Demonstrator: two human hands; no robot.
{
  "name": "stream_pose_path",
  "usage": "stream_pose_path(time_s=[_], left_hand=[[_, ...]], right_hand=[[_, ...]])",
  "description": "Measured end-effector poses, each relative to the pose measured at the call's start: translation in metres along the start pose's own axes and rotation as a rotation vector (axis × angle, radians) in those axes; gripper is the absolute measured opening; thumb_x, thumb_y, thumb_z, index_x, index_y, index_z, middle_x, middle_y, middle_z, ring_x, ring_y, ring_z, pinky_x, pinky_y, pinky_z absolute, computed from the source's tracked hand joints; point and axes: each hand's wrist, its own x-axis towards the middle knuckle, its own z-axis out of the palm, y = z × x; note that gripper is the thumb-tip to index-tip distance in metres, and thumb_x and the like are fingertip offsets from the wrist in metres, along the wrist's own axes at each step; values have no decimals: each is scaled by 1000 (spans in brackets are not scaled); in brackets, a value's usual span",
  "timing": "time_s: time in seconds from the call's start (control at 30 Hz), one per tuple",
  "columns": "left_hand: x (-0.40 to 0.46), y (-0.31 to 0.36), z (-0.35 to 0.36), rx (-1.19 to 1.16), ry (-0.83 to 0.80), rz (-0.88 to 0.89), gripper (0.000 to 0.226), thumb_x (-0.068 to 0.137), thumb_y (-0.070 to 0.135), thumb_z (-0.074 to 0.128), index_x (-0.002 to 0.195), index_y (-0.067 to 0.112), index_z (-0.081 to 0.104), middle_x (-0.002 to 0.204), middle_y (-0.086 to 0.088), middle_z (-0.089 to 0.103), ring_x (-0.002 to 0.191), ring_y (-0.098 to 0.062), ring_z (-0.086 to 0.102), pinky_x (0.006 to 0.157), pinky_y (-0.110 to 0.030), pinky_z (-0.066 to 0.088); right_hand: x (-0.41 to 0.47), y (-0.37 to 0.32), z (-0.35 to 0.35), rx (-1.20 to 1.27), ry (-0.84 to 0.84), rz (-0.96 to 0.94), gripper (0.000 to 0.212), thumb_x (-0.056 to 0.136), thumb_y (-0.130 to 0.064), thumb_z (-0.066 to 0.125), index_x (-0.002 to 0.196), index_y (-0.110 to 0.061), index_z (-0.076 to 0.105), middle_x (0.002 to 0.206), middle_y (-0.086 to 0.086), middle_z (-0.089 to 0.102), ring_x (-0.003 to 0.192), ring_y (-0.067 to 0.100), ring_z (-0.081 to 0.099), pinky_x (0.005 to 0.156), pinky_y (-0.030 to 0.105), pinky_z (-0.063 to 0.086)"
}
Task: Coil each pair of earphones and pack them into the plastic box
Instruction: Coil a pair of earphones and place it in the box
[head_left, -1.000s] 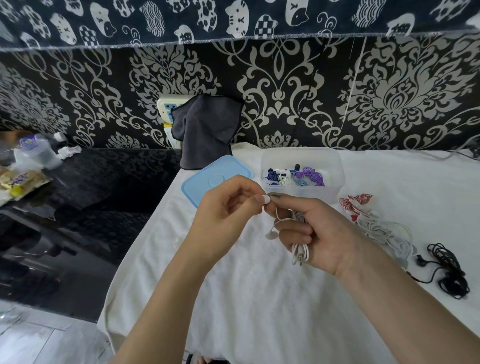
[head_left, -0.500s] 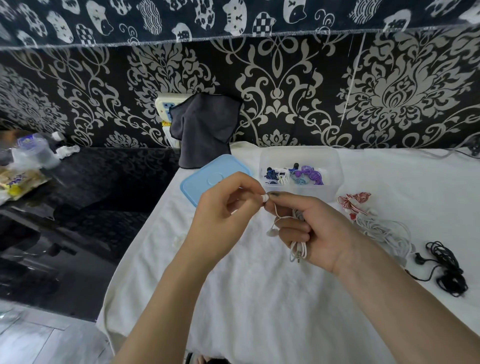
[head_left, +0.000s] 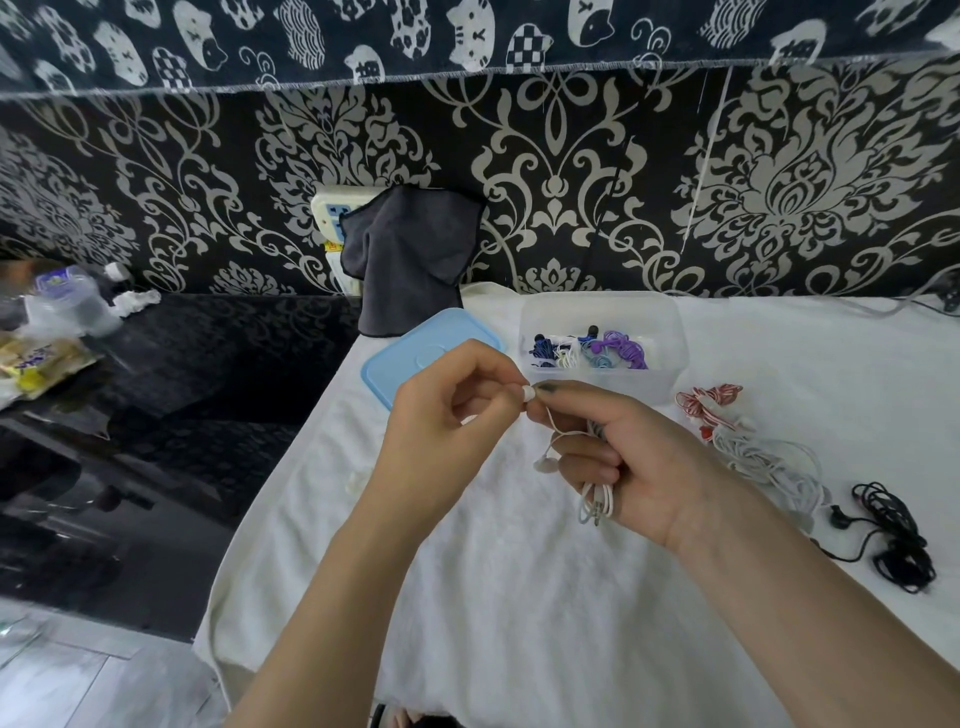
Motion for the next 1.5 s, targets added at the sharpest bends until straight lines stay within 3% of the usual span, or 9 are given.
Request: stream_pose_path(time_s=[0.23, 0.4, 0.77, 0.93, 1.13, 1.2, 1.3, 1.4, 1.5], left_hand=[[-1, 6, 1, -25, -8, 20, 22, 98, -7, 51, 91, 2, 70, 83, -4, 76, 83, -12, 73, 79, -19, 54], [-1, 7, 1, -53, -11, 13, 20, 99, -4, 52, 94, 5, 69, 84, -1, 75, 83, -13, 73, 79, -21, 55], [5, 1, 6, -88, -43, -55, 6, 96, 3, 65, 90, 4, 66, 79, -4, 76, 84, -25, 74, 89, -44, 57], [15, -4, 12, -107, 40, -118, 9, 101, 12, 59, 97, 11, 68, 89, -3, 73, 83, -17, 72, 86, -33, 60], [27, -20, 25, 65, 62, -202, 14, 103, 24, 53, 96, 25, 66, 93, 4, 72, 83, -13, 72, 77, -40, 58], [25, -24, 28, 165, 3, -194, 13, 102, 23, 54, 97, 28, 64, 93, 8, 70, 84, -14, 70, 61, -29, 54], [23, -33, 31, 300, -104, -209, 10, 101, 26, 56, 108, 27, 63, 97, 11, 66, 75, -7, 63, 54, -12, 41], [21, -43, 35, 454, -182, -182, 15, 98, 27, 59, 113, 28, 61, 102, 8, 63, 85, -8, 63, 73, -27, 52], [17, -48, 44, 590, -277, -154, 22, 98, 30, 59, 120, 28, 59, 109, 3, 62, 101, -14, 62, 89, -35, 52]], right_hand=[[-4, -5, 2, 112, -37, 63, 17, 83, -10, 67, 69, -12, 77, 75, 0, 70, 35, 5, 18, 32, 11, 24], [-2, -5, 0, 150, -36, 90, 9, 89, -8, 63, 82, -10, 68, 74, 1, 68, 34, 5, 20, 37, 13, 13], [2, -1, -2, 138, -12, 51, 11, 92, -8, 62, 83, -8, 68, 79, 3, 67, 33, 5, 20, 31, 12, 28], [7, -8, 1, 166, 46, -2, 11, 93, -6, 60, 83, -7, 65, 70, 3, 67, 33, 5, 22, 31, 13, 22], [40, -63, 3, -302, 288, -400, 6, 92, -4, 60, 94, -3, 65, 84, 10, 67, 42, 8, 33, 40, 20, 32], [60, -85, 0, -586, 421, -452, 7, 88, -5, 61, 89, -4, 68, 88, 15, 69, 46, 13, 43, 46, 26, 39], [92, -101, -8, -1007, 469, -306, 14, 82, -5, 62, 92, 2, 69, 86, 24, 70, 62, 26, 57, 66, 40, 55], [106, -97, -14, -1158, 356, -27, 34, 89, -14, 66, 117, 5, 58, 86, 21, 64, 71, 28, 61, 80, 43, 59], [98, -94, -13, -1166, 283, 39, 45, 95, -21, 62, 135, -5, 49, 99, 9, 55, 83, 25, 65, 85, 38, 55]])
